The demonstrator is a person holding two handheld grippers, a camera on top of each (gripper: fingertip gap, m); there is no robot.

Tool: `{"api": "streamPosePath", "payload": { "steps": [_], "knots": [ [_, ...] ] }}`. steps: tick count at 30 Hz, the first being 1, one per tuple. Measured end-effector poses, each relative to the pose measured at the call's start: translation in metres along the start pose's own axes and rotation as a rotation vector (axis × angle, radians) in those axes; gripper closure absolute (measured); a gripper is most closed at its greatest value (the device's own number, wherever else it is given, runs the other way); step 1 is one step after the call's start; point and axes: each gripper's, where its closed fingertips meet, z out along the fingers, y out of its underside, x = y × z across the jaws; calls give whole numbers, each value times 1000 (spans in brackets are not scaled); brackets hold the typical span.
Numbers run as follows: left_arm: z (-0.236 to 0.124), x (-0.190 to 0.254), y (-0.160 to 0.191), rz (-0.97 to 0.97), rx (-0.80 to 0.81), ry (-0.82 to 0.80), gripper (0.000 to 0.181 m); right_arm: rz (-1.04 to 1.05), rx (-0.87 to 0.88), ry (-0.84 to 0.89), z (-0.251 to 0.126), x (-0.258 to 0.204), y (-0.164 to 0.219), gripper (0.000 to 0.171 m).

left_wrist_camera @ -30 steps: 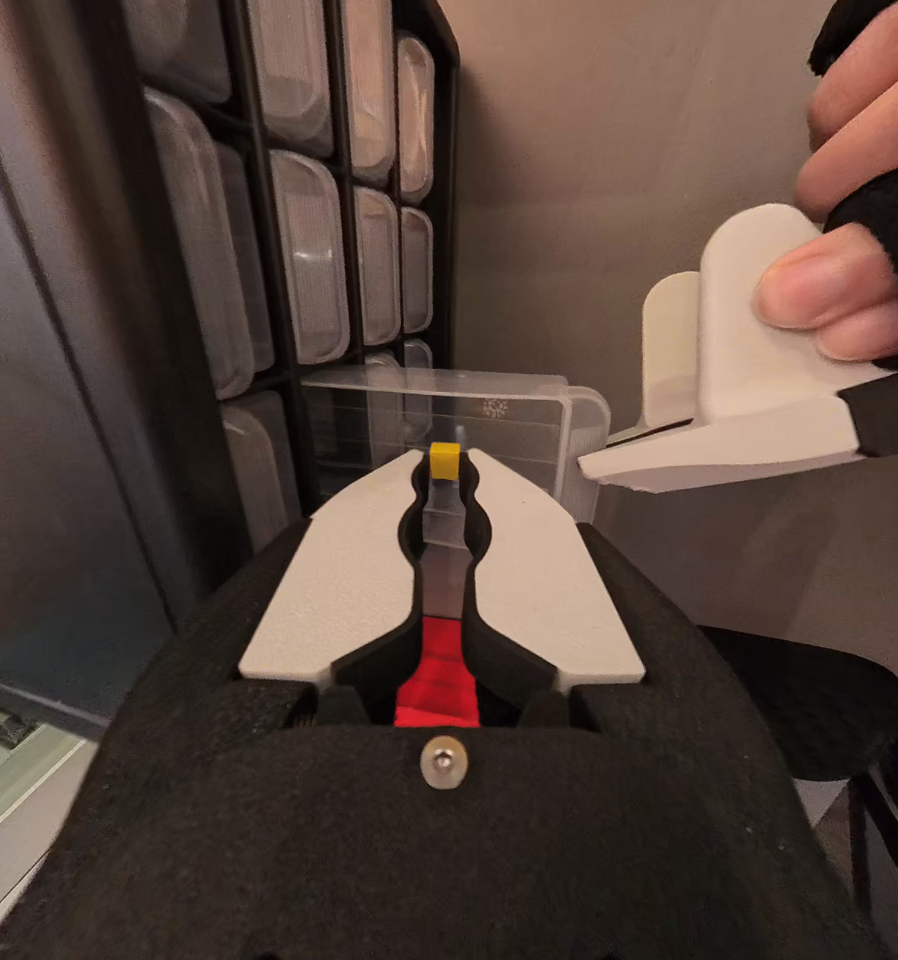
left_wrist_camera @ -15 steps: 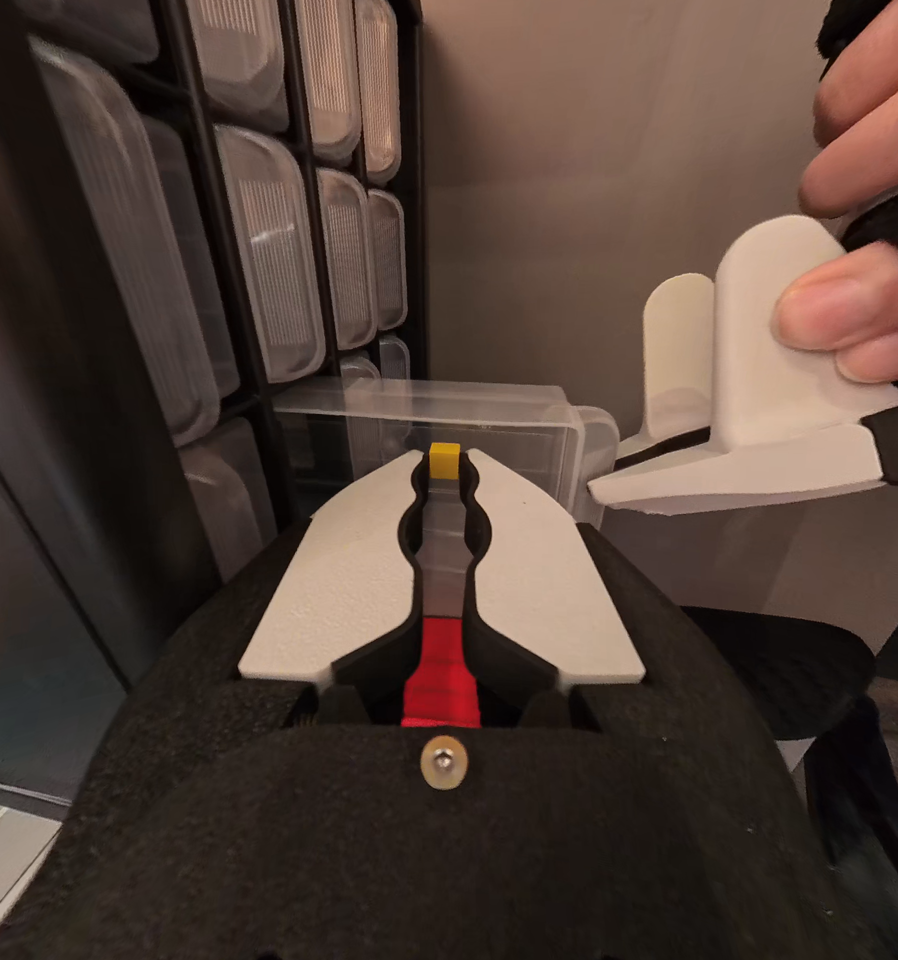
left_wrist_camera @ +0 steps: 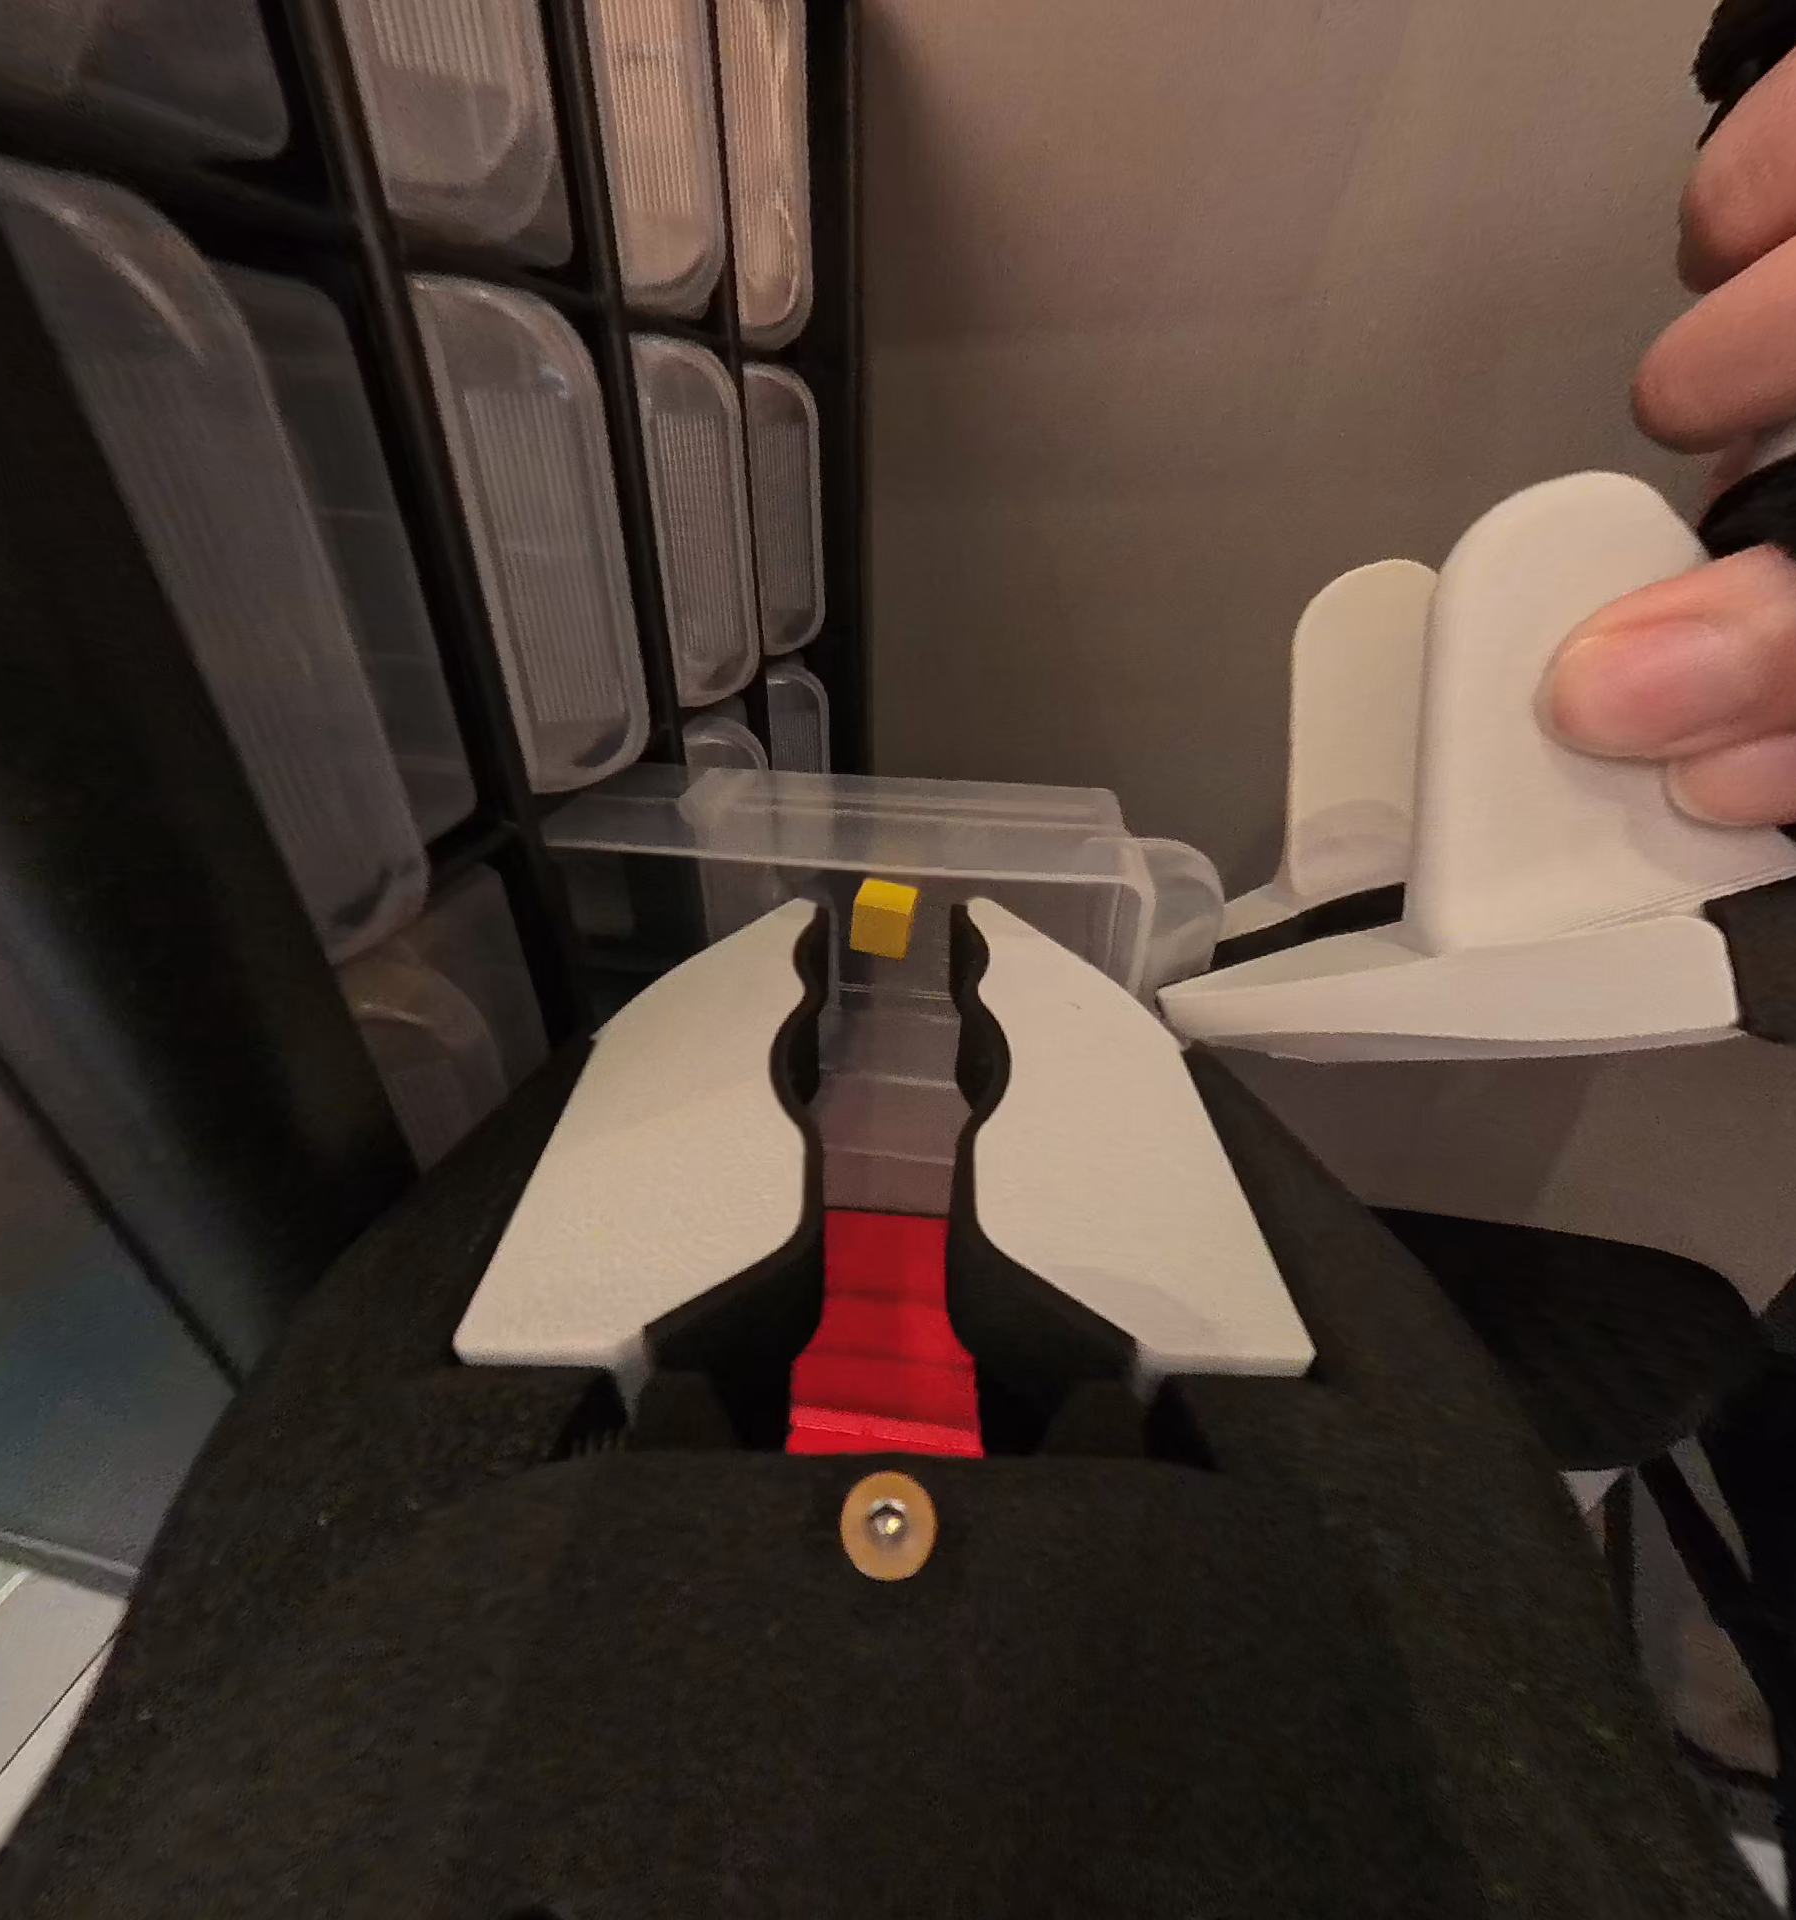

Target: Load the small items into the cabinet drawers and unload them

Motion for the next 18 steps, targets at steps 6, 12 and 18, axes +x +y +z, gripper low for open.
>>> {"api": "streamPosePath", "payload": {
  "steps": [6, 12, 18],
  "knots": [
    [-42, -5, 2, -74, 171, -94, 158, 10, -6, -4, 3, 0, 4, 160],
    [-97, -2, 58, -263, 350, -243, 158, -5, -25, -17, 20, -1, 10, 160],
    [-101, -7, 162, -517, 359, -393, 158, -3, -84, -29, 45, -2, 27, 160]
  ]
}}
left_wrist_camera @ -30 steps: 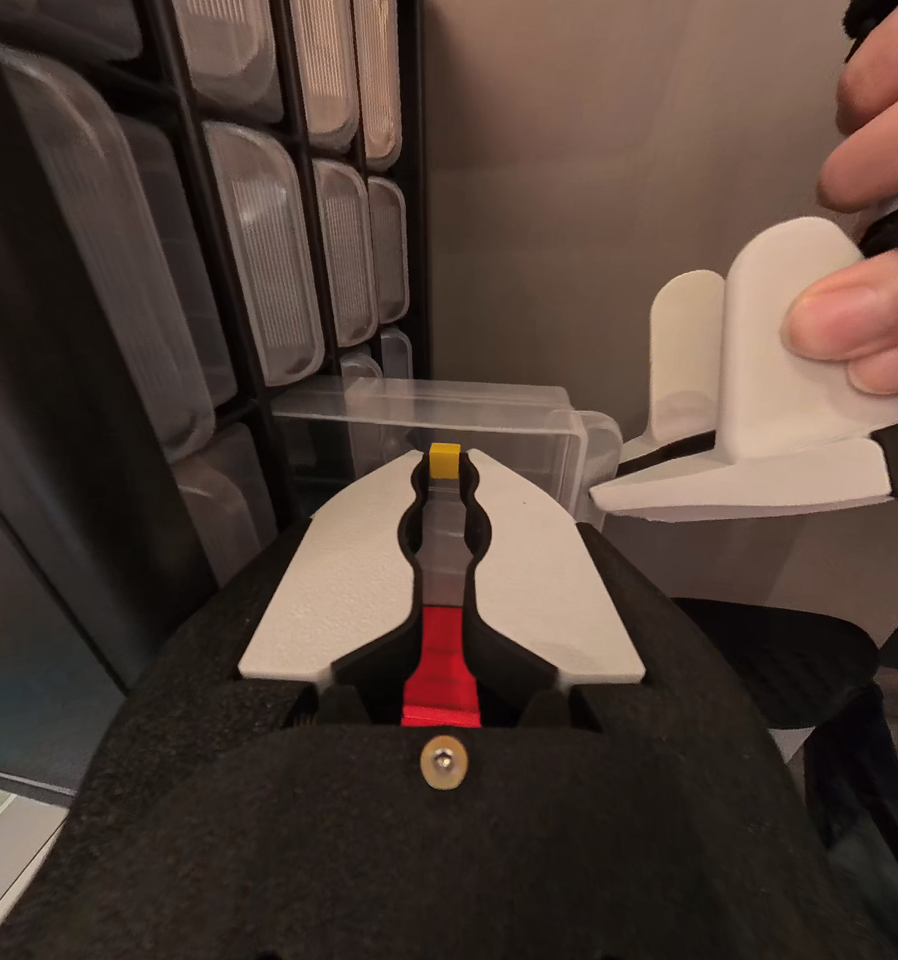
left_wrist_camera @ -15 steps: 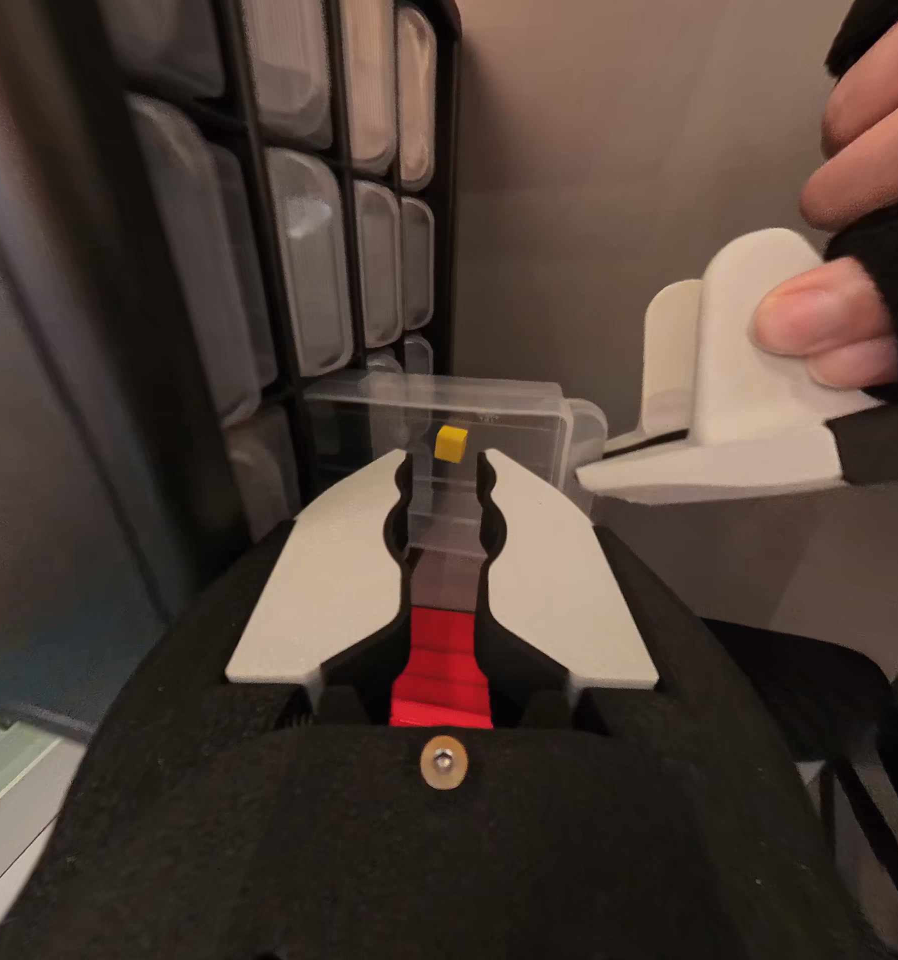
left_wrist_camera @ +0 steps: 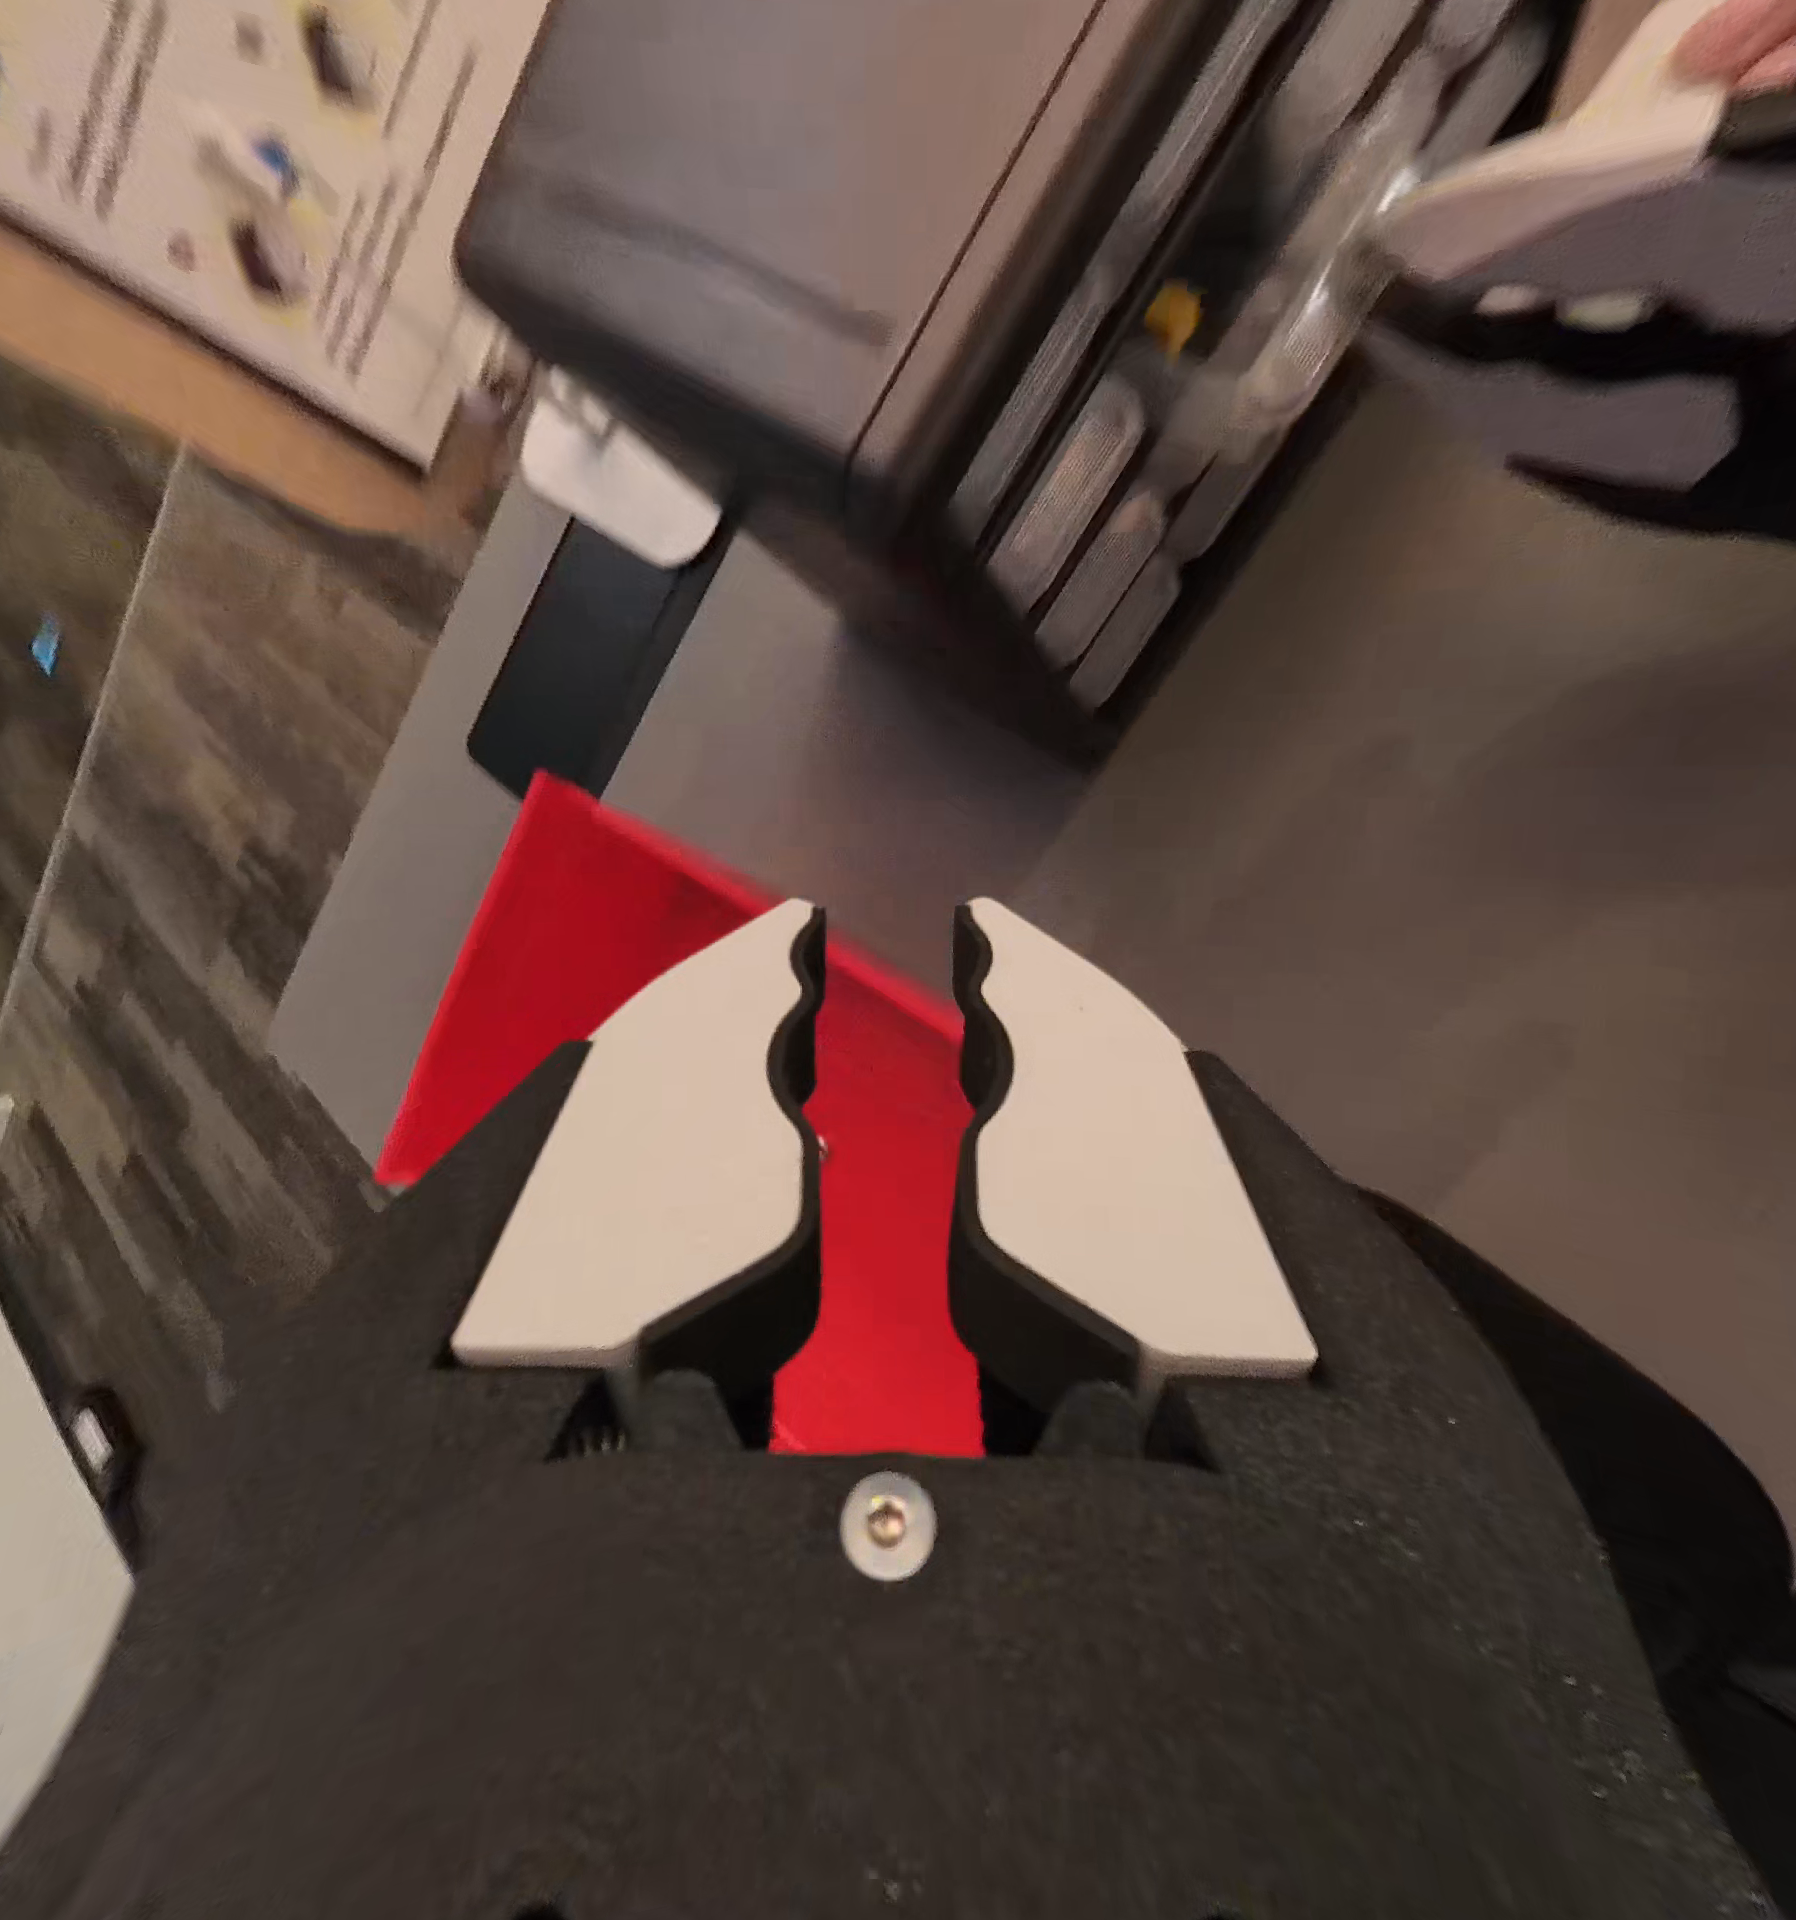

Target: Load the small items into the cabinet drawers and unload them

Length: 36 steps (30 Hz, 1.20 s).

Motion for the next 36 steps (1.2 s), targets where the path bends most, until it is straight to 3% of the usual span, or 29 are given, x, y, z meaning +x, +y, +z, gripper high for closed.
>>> {"api": "streamPosePath", "payload": {
  "steps": [5, 14, 19, 24, 36],
  "knots": [
    [21, -26, 74, -149, -102, -4, 157, -20, -17, 5, 15, -1, 5, 160],
    [101, -36, 177, -370, -332, 89, 156, -44, -52, -9, 28, -3, 9, 159],
    [125, -37, 196, -475, -337, 154, 156, 1, -23, -11, 15, -6, 7, 150],
    [138, -37, 208, -457, -393, 168, 156, -58, -13, -64, -4, -28, 15, 151],
    [152, -31, 216, -416, -462, 206, 159, -96, -24, -90, 9, -50, 19, 150]
  ]
}}
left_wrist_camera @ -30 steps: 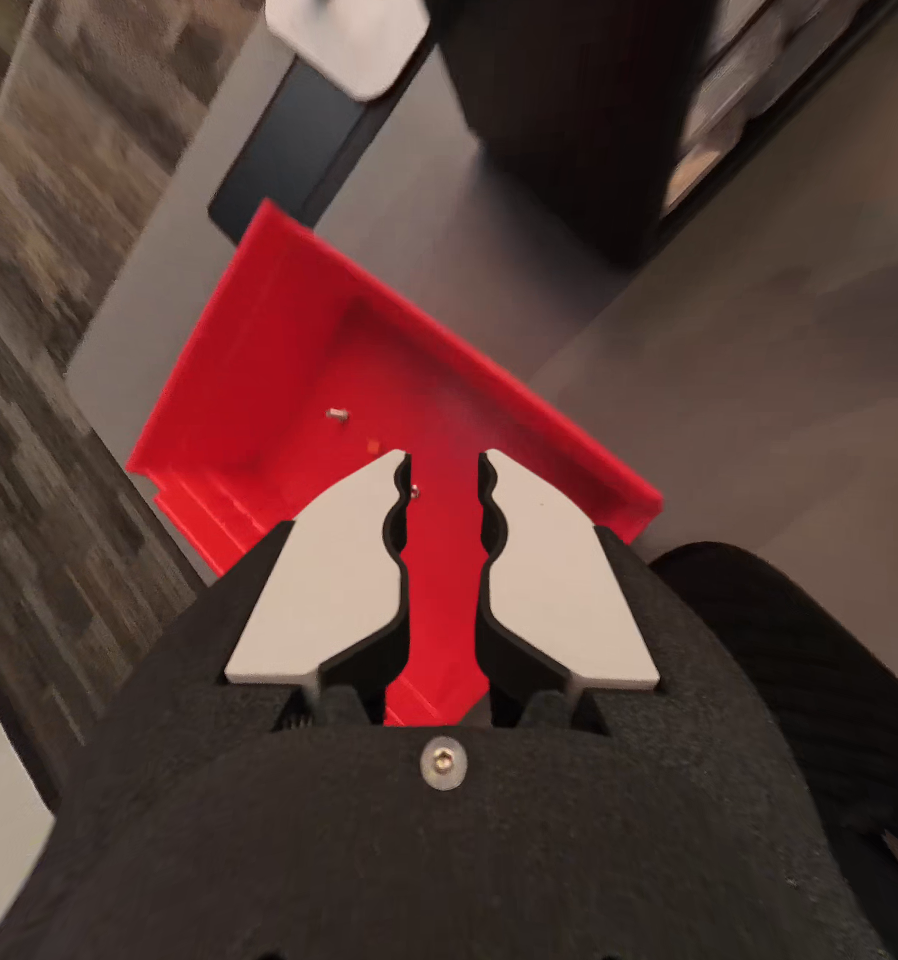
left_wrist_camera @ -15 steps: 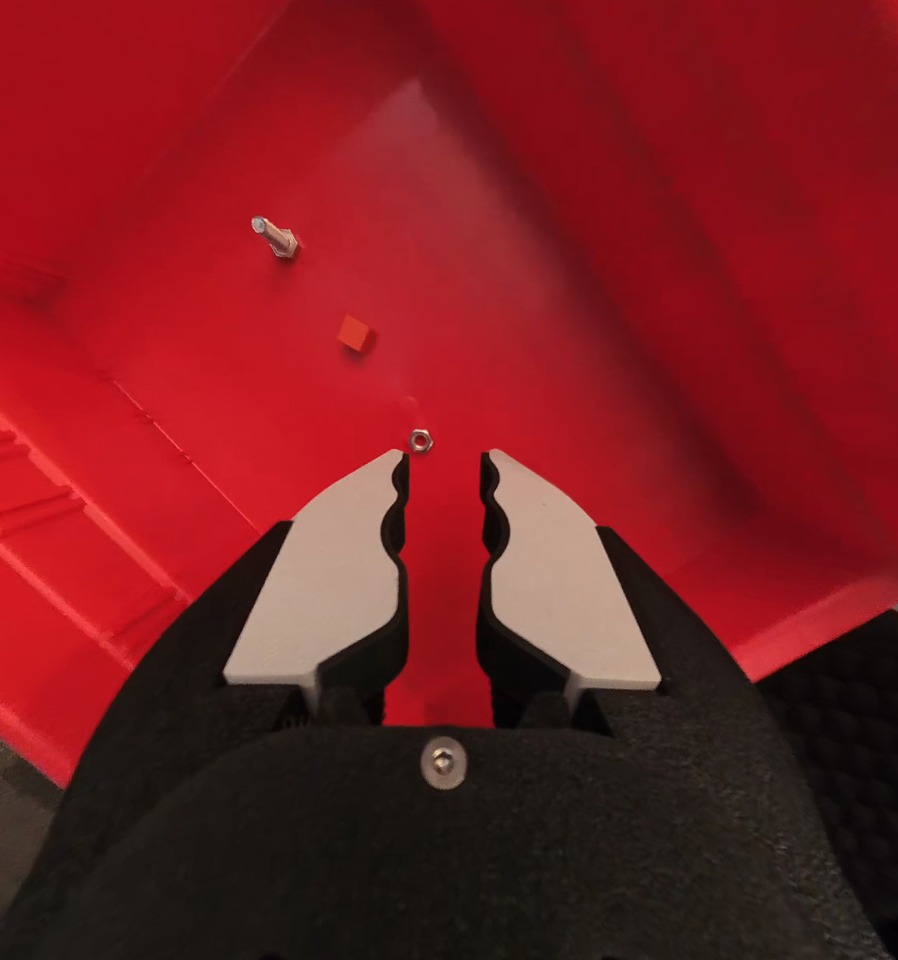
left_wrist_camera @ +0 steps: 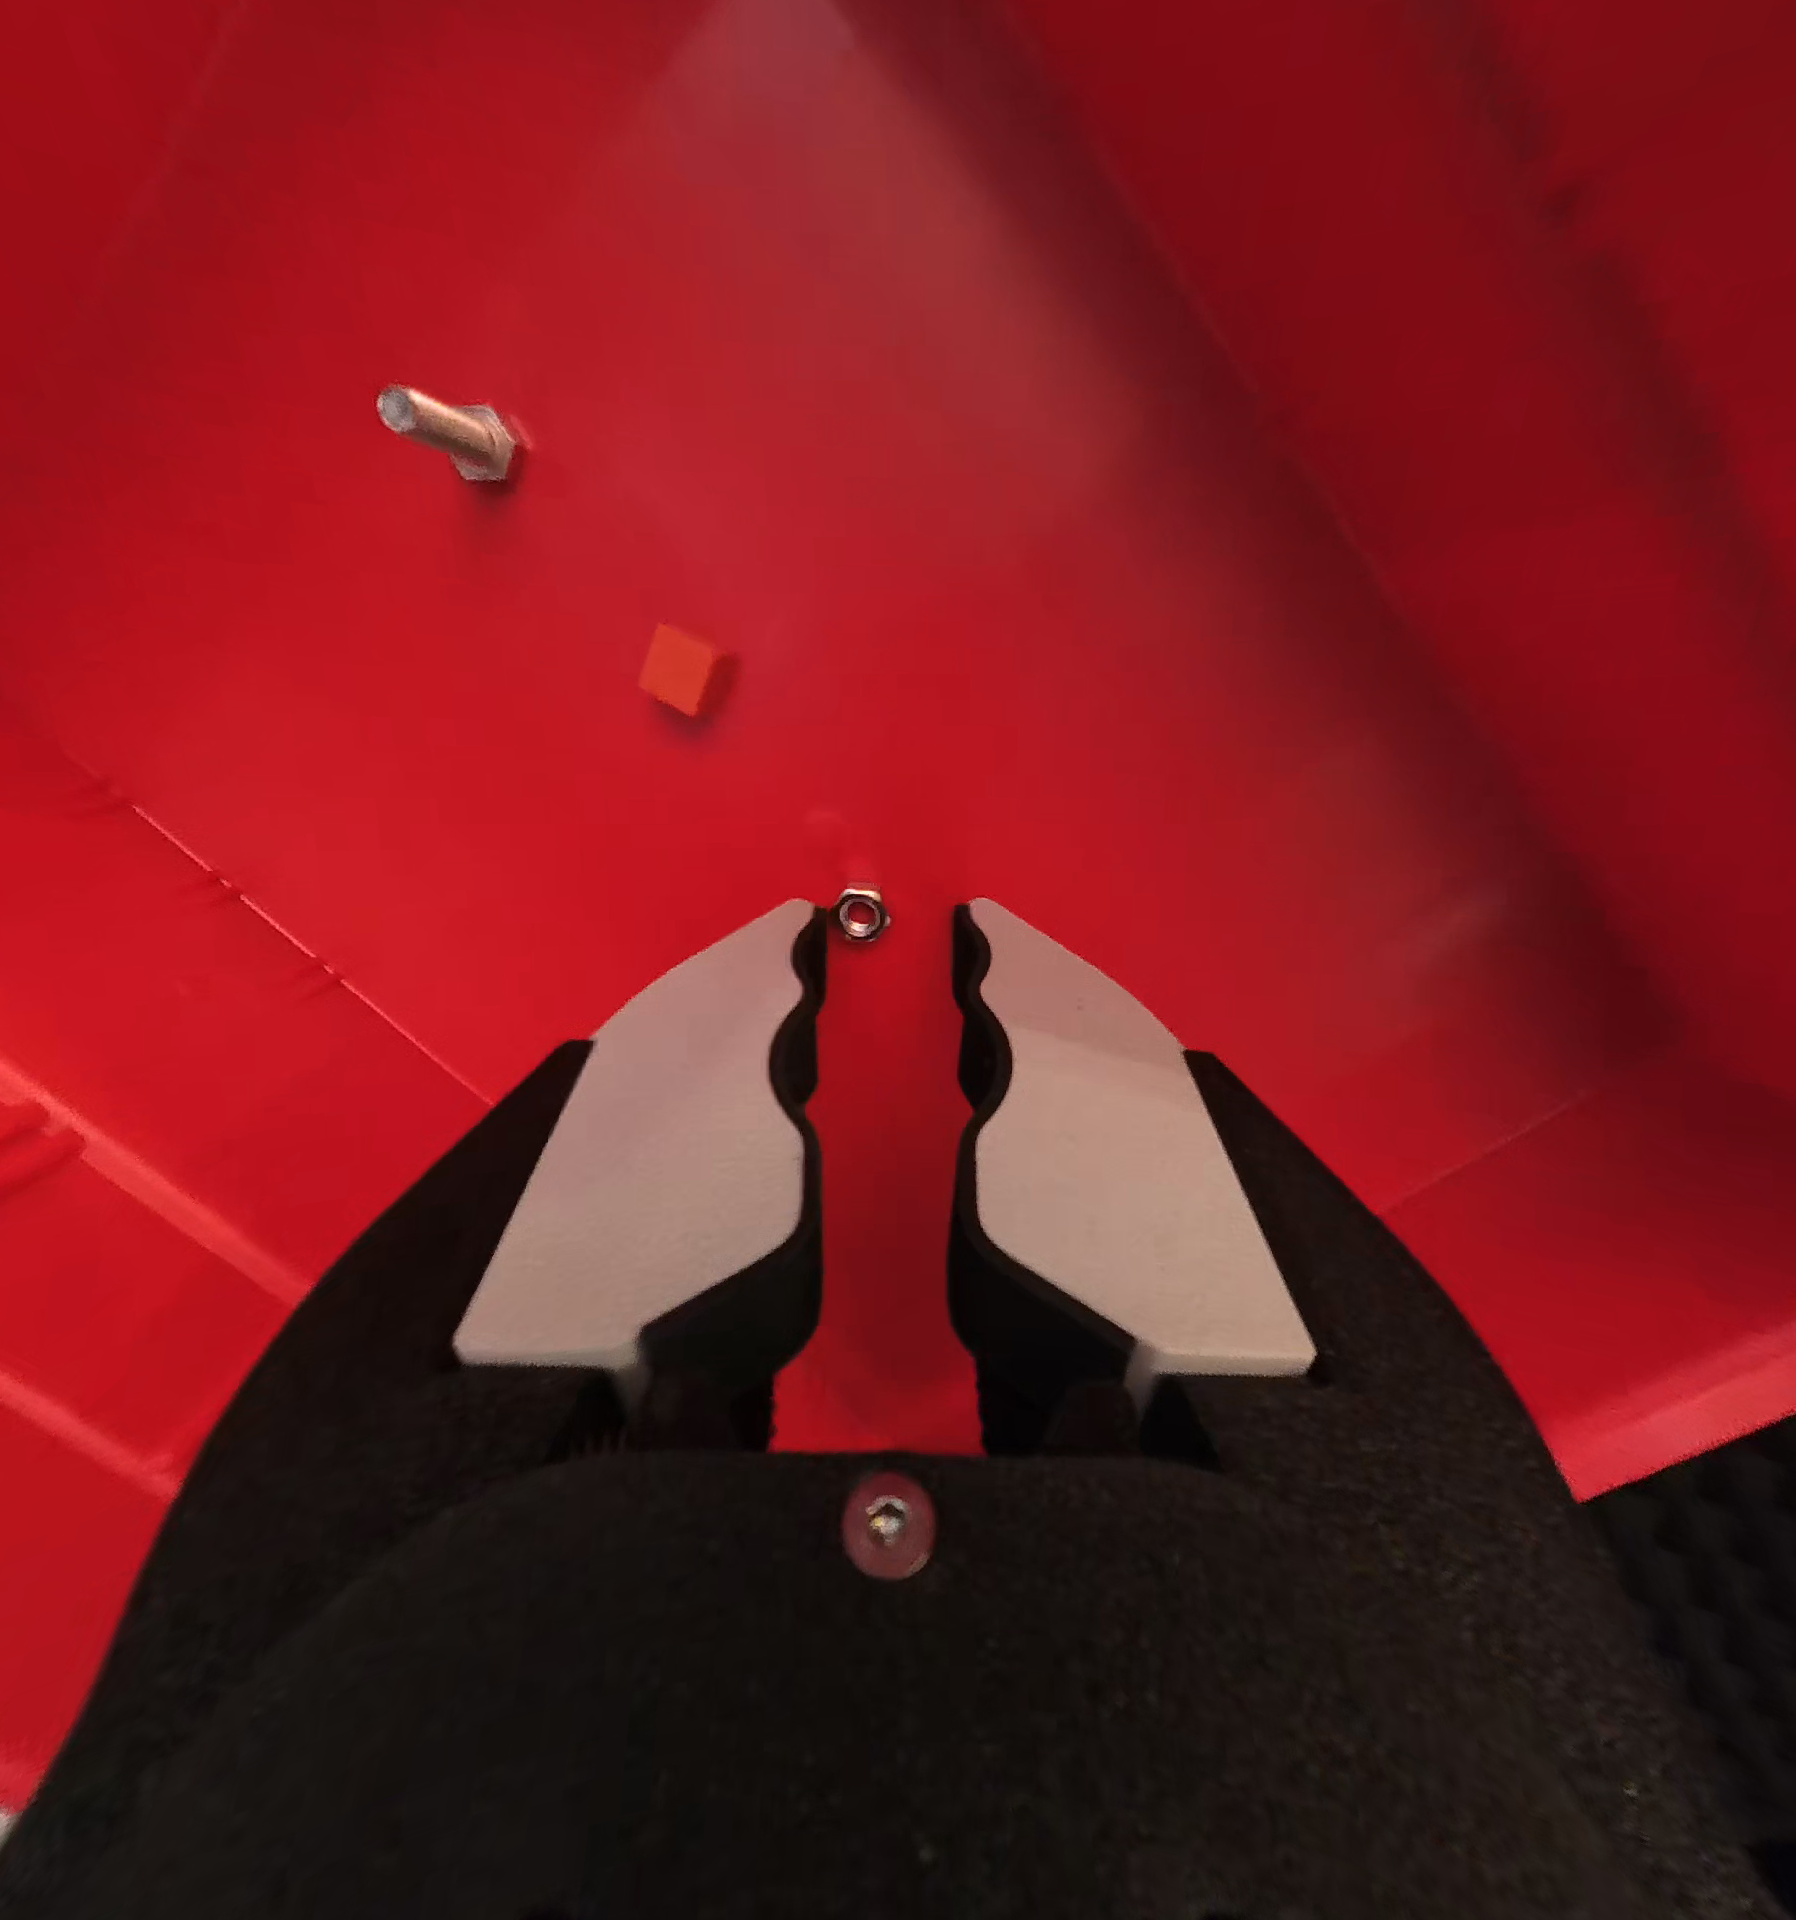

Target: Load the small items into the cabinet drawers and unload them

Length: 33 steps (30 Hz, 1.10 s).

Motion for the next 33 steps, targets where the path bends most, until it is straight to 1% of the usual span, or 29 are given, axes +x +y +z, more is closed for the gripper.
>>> {"api": "streamPosePath", "payload": {
  "steps": [3, 6, 13, 17, 20, 24, 28, 31, 33],
  "knots": [
    [0, 2, 0, 6, -5, 17, 165, -7, -17, 4, 6, -3, 2, 151],
    [1, 4, 0, 8, -6, 40, 169, -9, -13, 52, 7, 4, 1, 163],
    [0, 7, 2, 26, -25, 52, 171, -3, -10, 44, 2, 4, 0, 163],
    [-2, 8, 8, 45, -47, 36, 171, -9, 0, 36, -9, 5, -2, 163],
    [-8, 11, 9, 47, -35, 36, 171, -15, 10, 35, -18, 5, -6, 163],
    [-27, 15, 7, 54, -4, 15, 171, -18, 19, 36, -31, 6, -11, 163],
    [-60, 31, -4, 95, 56, 7, 171, -24, 29, 38, -43, 6, -15, 163],
    [-89, 56, -18, 164, 107, 9, 171, -27, 38, 38, -52, 6, -18, 163],
    [-108, 81, -31, 226, 140, 22, 171, -29, 42, 38, -58, 6, -20, 164]
  ]
}}
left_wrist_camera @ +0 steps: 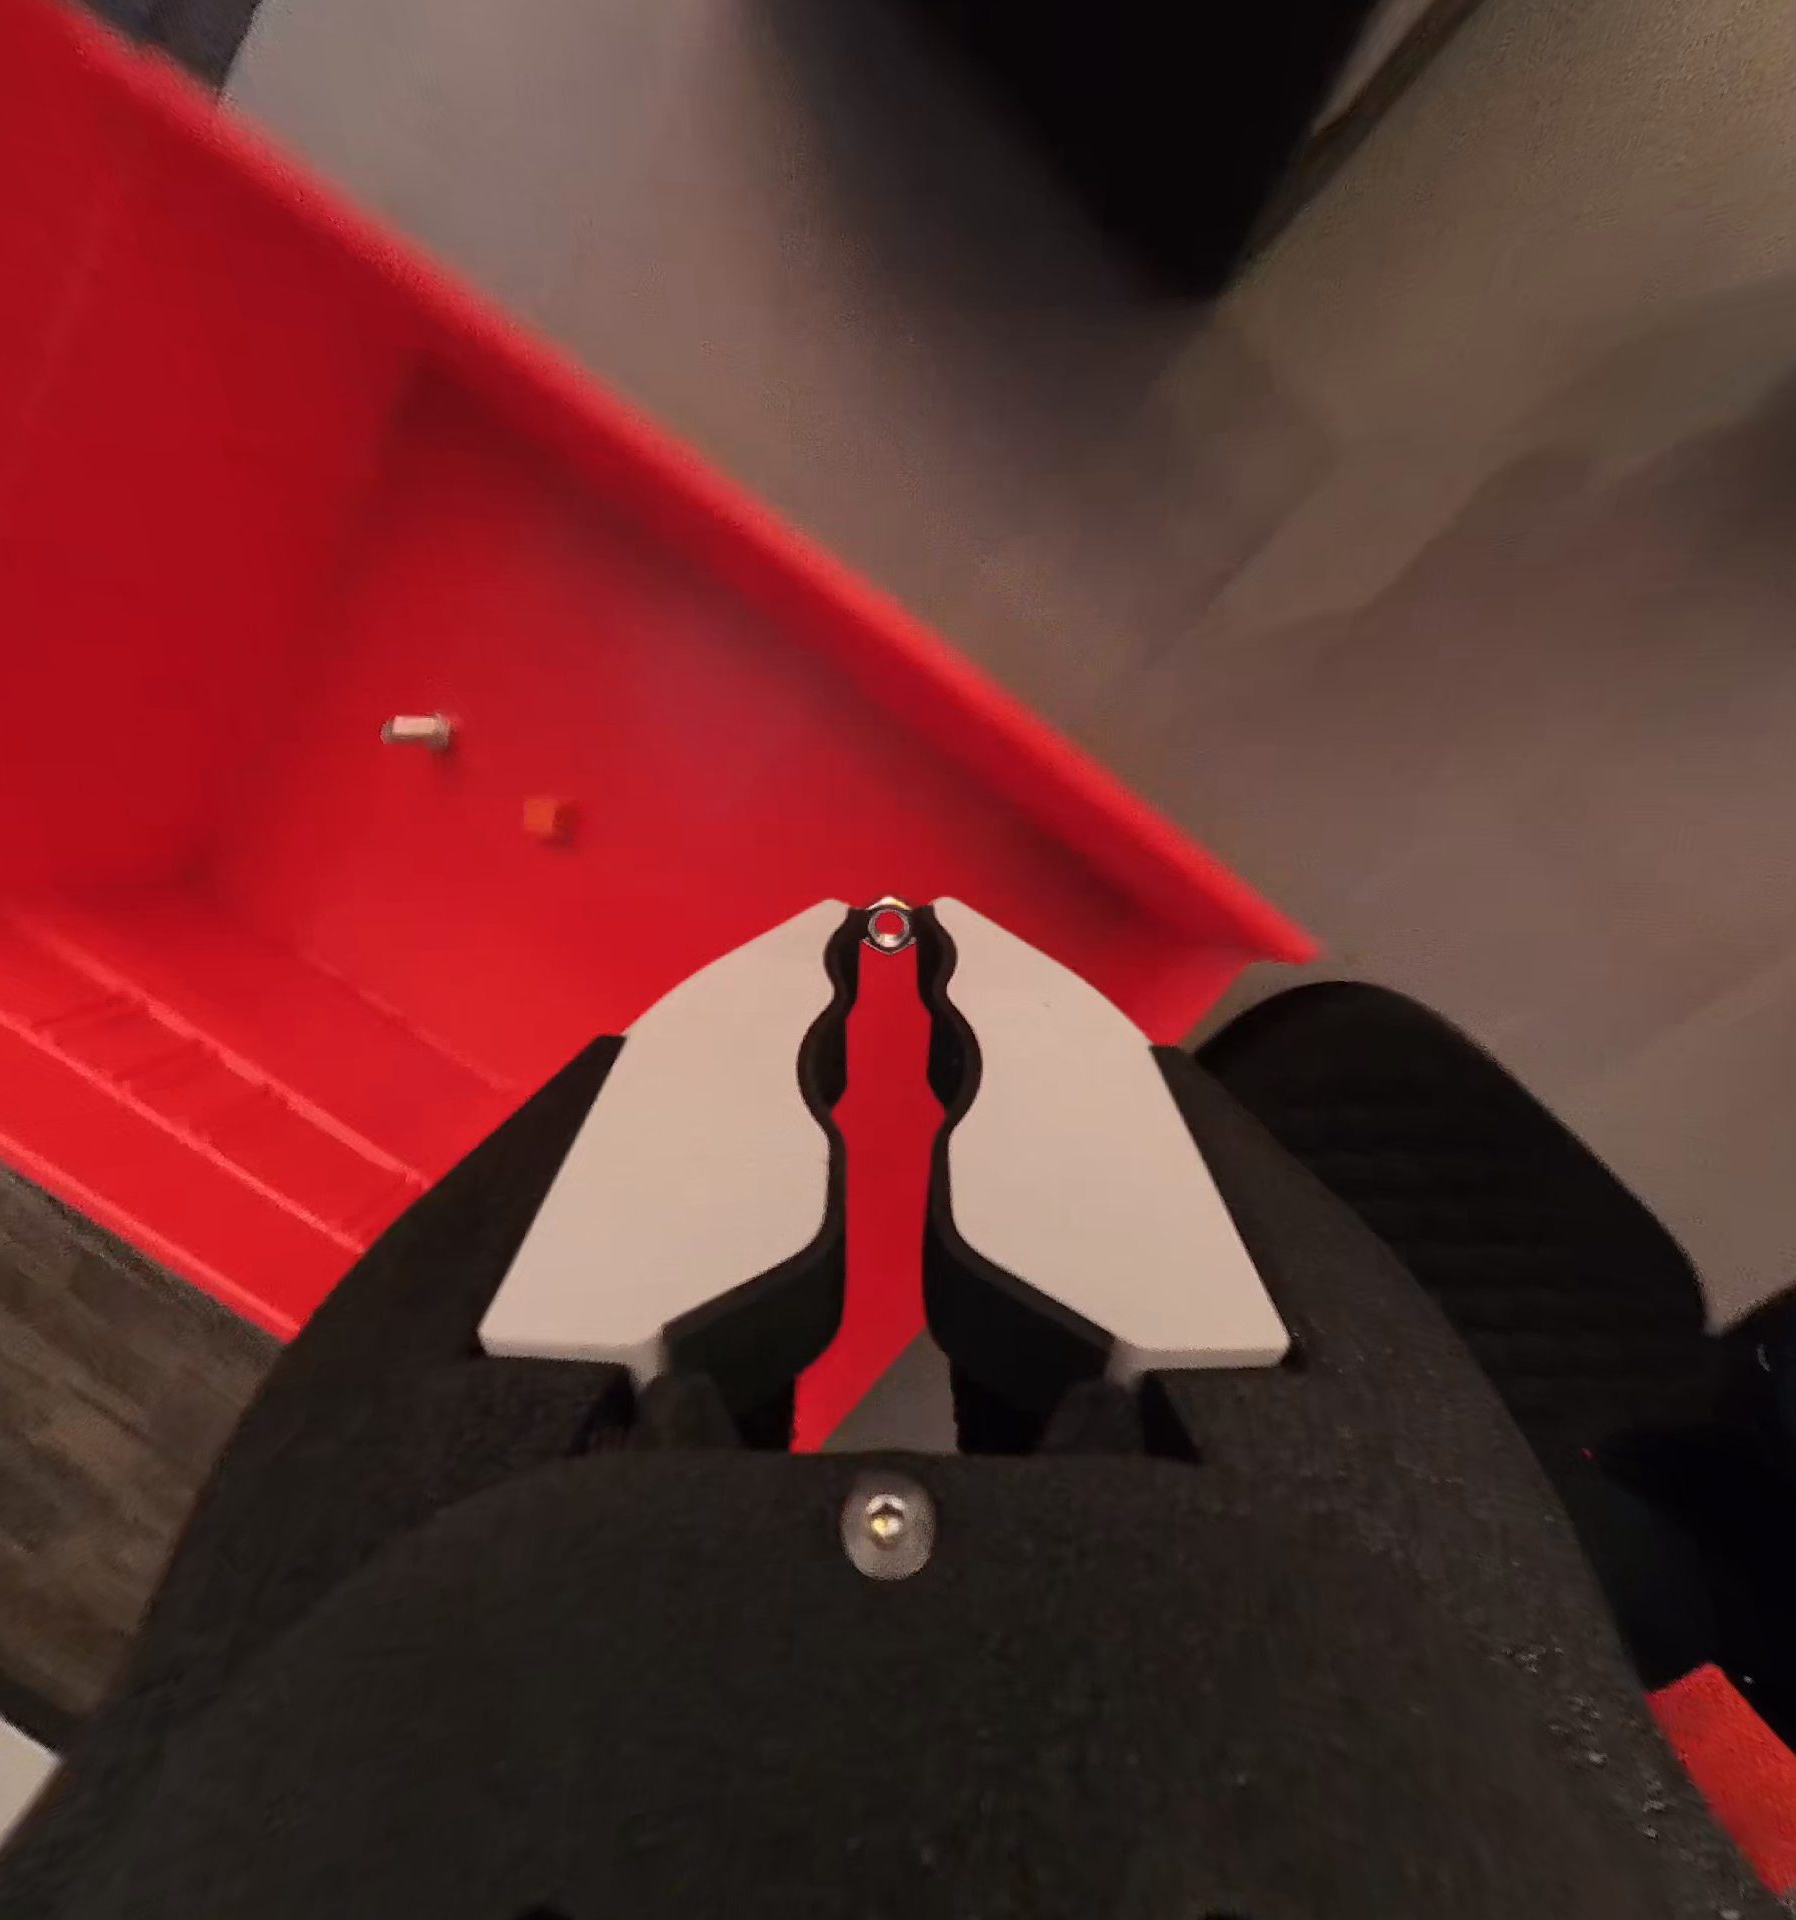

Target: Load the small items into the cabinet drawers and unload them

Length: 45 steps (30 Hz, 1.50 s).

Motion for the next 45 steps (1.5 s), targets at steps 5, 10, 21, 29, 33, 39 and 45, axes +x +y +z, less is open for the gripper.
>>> {"api": "streamPosePath", "payload": {
  "steps": [5, 10, 21, 29, 33, 39, 45],
  "knots": [
    [-28, 68, -63, 221, 68, 27, 171, 3, 4, 1, -10, 1, -3, 163],
    [-19, 136, -130, 460, 70, 34, 171, 5, 7, 6, -14, 2, -7, 164],
    [52, 164, -175, 563, -88, 97, 172, 2, 30, 1, -17, 0, -15, 164],
    [76, 157, -166, 585, -143, 78, 171, 7, 38, -14, -17, -2, -17, 163],
    [77, 157, -168, 586, -143, 80, 171, 5, 42, -14, -16, -2, -19, 163],
    [78, 156, -168, 581, -144, 77, 171, 2, 39, -17, -17, -3, -19, 163],
    [78, 154, -171, 565, -139, 68, 165, 3, 38, -18, -17, -3, -19, 163]
  ]
}}
